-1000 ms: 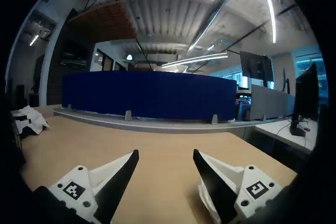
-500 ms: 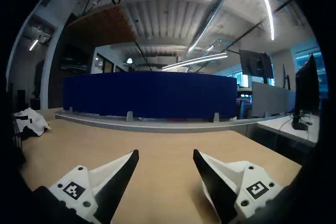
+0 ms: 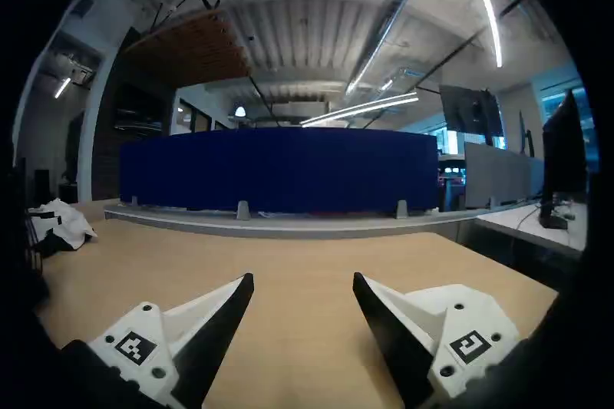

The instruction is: Fold towel

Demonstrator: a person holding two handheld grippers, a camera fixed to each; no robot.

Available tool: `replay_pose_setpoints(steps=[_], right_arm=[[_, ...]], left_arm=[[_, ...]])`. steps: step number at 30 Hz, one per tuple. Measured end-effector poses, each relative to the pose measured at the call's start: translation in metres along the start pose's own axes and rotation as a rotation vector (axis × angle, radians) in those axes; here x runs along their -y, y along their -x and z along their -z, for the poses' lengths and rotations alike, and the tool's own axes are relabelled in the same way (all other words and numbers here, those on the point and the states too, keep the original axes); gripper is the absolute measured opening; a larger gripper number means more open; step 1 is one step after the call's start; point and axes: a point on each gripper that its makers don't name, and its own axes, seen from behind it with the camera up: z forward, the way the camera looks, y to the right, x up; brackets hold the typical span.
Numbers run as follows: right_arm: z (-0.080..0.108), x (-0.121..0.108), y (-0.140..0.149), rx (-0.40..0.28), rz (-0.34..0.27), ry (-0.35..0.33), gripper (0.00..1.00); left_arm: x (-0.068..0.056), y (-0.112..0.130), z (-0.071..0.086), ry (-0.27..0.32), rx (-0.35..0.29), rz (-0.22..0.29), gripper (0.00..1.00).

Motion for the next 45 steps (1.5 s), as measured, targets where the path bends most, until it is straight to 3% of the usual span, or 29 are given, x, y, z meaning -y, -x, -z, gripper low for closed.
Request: replay_pose_setpoints(steps=[45], right_arm=[[0.0067, -0.0052, 0.0024, -0.022, -0.002, 0.015, 1.00]], left_arm=[[-0.0001, -0.0003, -0.0008, 0.000, 0.000, 0.000, 0.96]])
